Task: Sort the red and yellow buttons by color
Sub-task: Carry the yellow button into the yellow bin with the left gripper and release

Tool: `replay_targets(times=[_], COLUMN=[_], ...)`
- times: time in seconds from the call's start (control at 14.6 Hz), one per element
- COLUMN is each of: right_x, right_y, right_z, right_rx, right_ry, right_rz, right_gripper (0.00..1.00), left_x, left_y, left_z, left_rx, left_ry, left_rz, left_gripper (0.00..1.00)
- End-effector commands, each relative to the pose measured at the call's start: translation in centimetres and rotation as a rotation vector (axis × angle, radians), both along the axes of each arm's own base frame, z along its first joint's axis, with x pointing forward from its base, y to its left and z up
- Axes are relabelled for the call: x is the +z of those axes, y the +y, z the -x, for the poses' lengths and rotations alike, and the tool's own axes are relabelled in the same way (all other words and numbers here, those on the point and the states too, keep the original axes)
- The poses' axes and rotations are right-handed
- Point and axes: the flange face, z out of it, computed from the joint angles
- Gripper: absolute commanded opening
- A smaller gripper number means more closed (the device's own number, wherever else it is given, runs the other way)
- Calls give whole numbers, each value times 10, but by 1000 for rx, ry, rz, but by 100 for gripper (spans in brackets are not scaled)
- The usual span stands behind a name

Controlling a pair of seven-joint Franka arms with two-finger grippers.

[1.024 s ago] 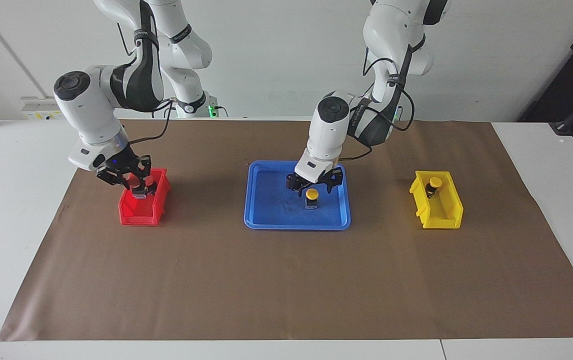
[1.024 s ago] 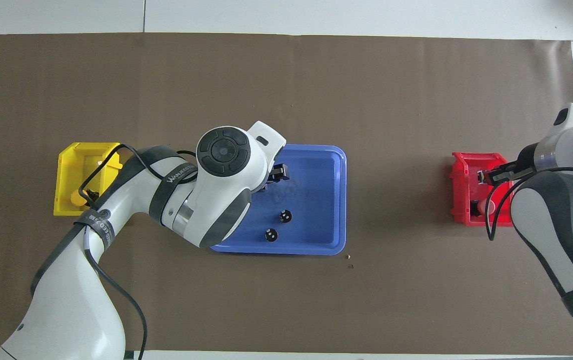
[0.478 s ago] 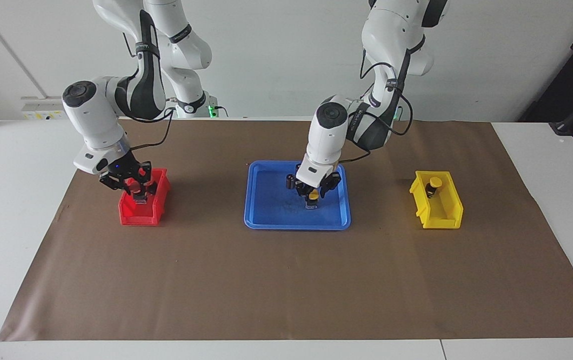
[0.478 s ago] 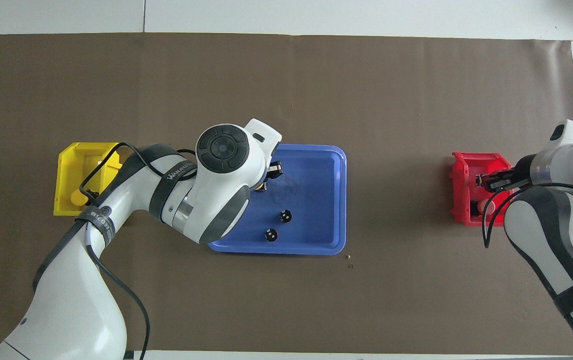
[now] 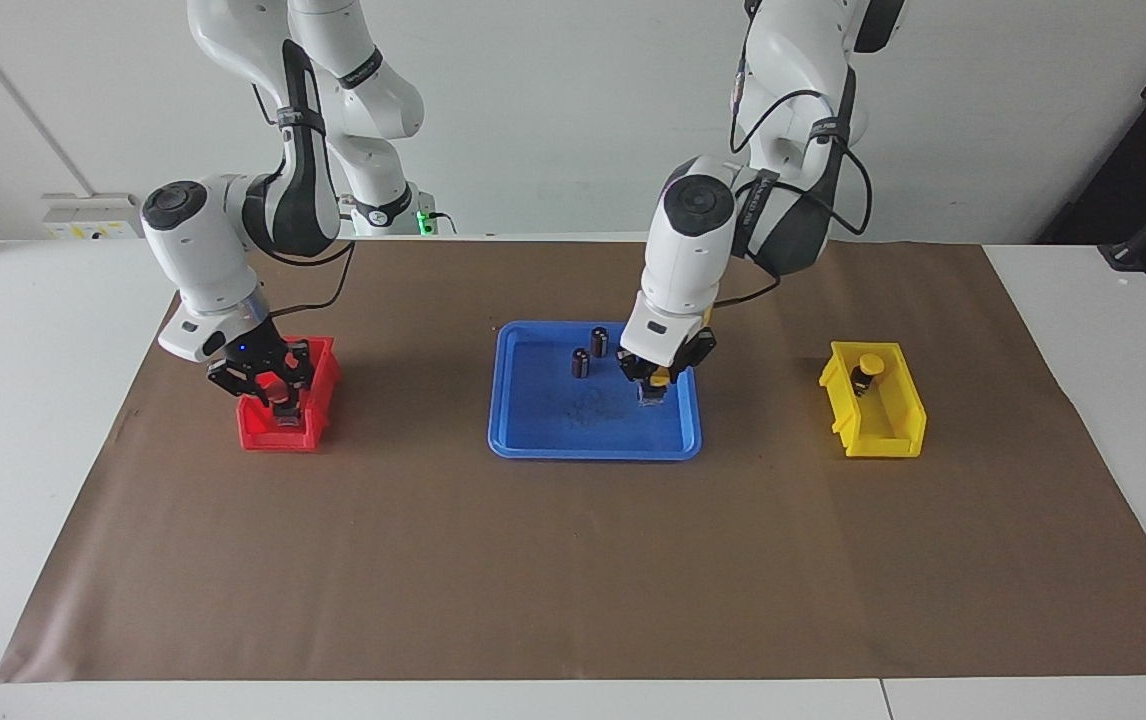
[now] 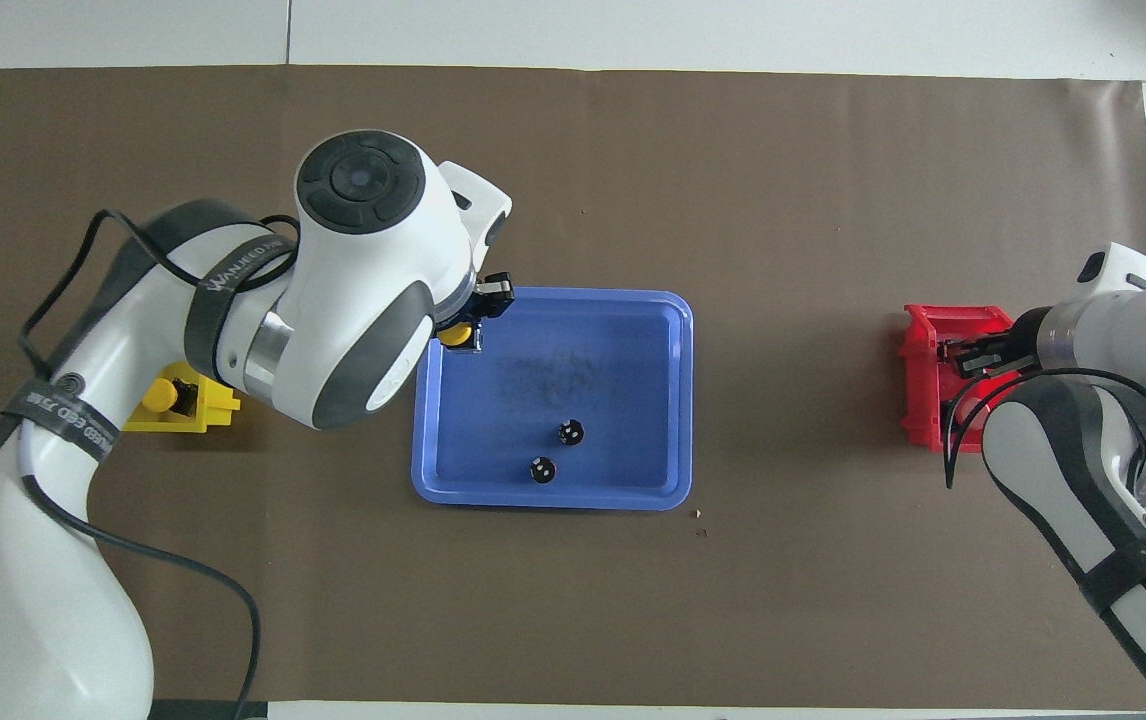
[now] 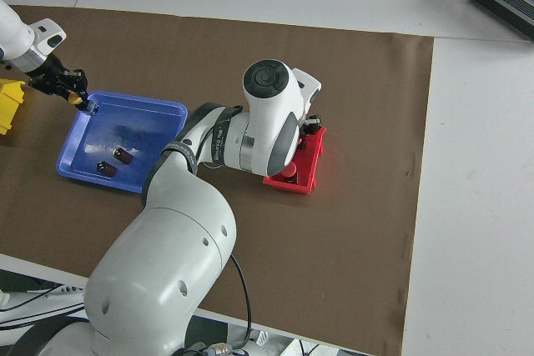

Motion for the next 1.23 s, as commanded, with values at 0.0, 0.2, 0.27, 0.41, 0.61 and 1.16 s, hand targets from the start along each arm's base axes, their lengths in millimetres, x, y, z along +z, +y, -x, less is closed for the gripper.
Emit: replay_targets(times=[0.0,0.2,0.27,0.41,0.61,1.16], right_x=[0,4,13,49,131,250], right_y=[0,-5,-8,-8,0,-26], right_z=[5,4,0,-14,-28,-8], right_rx=[9,8,3,0,-49,-233], right_ry=[-14,15,36,75,116,172], right_rz=[-12,-15,-20,-30,-41,-36], right_gripper=[53,90,100,100,100,100], left_x=[33,27,26,16,-10,-61], left_y=[94,200,228,264,303,309], left_z=[-21,-50,-55,-50,-35,-21], left_rx=[-84,-177,-199,-182,-130,-46], left_ry=[30,34,37,57,7,-48], left_rz=[-8,-10,-3,-5,-8,-7], left_gripper=[1,1,1,1,1,1])
